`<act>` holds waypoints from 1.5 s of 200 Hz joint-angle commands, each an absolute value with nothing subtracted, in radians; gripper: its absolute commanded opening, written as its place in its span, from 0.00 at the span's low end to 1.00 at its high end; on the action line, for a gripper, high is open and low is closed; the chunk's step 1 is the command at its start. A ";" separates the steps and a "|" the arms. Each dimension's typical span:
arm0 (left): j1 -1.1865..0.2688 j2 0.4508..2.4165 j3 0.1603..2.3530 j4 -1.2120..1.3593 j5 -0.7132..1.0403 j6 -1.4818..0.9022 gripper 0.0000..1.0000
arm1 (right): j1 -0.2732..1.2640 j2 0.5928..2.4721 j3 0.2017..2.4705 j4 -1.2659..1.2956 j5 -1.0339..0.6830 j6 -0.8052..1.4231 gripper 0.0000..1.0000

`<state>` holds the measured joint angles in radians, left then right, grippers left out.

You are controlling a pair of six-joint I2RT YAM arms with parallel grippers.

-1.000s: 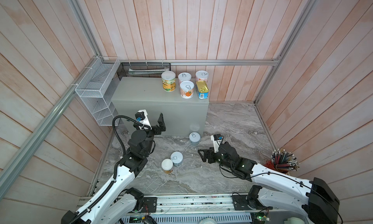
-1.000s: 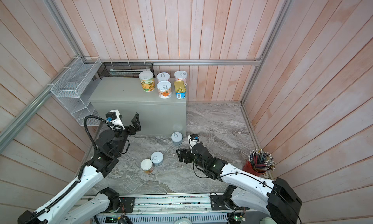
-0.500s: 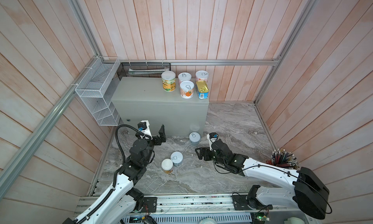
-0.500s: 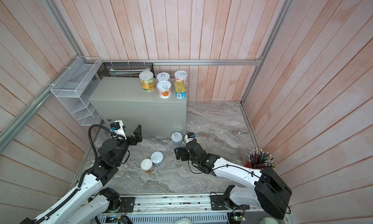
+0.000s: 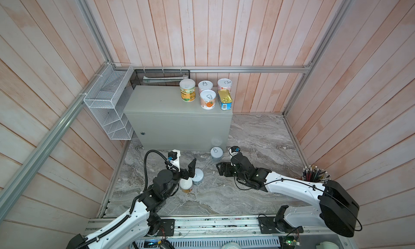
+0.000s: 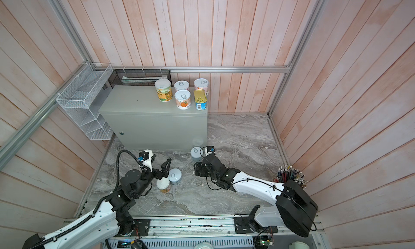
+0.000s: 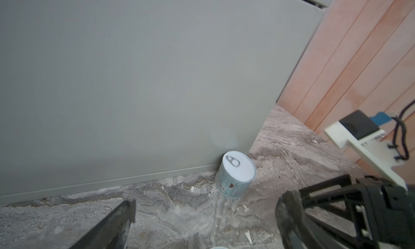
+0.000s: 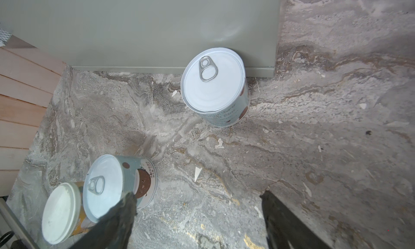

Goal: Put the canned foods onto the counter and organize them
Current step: 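Lower the left gripper toward floor cans while the right reaches the pale blue can, then close the right gripper on the pale blue can by the cabinet base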

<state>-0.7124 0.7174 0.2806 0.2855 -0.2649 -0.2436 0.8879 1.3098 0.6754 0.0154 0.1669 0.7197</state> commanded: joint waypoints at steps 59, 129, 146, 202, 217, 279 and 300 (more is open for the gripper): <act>-0.809 0.852 0.292 0.393 -0.346 -0.195 1.00 | 0.881 1.343 0.659 0.158 0.292 0.780 0.79; -0.815 0.875 0.282 0.414 -0.370 -0.198 1.00 | 0.860 1.468 0.729 0.171 0.287 0.724 0.79; -0.815 0.887 0.281 0.419 -0.388 -0.198 1.00 | 0.857 1.495 0.739 0.188 0.297 0.699 0.82; -0.815 0.942 0.296 0.420 -0.389 -0.202 1.00 | 0.843 1.631 0.834 0.202 0.292 0.630 0.83; -0.815 0.941 0.296 0.420 -0.393 -0.201 1.00 | 0.840 1.669 0.863 0.199 0.303 0.617 0.84; -0.814 0.947 0.293 0.423 -0.409 -0.208 1.00 | 0.836 1.807 0.955 0.191 0.330 0.618 0.81; -0.815 0.959 0.288 0.438 -0.408 -0.211 1.00 | 0.835 1.831 0.968 0.189 0.354 0.626 0.80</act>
<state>-0.8127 0.9440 0.2756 0.4061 -0.3801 -0.2066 0.8406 1.8000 0.9386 0.1902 0.3092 0.6266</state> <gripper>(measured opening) 0.998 0.803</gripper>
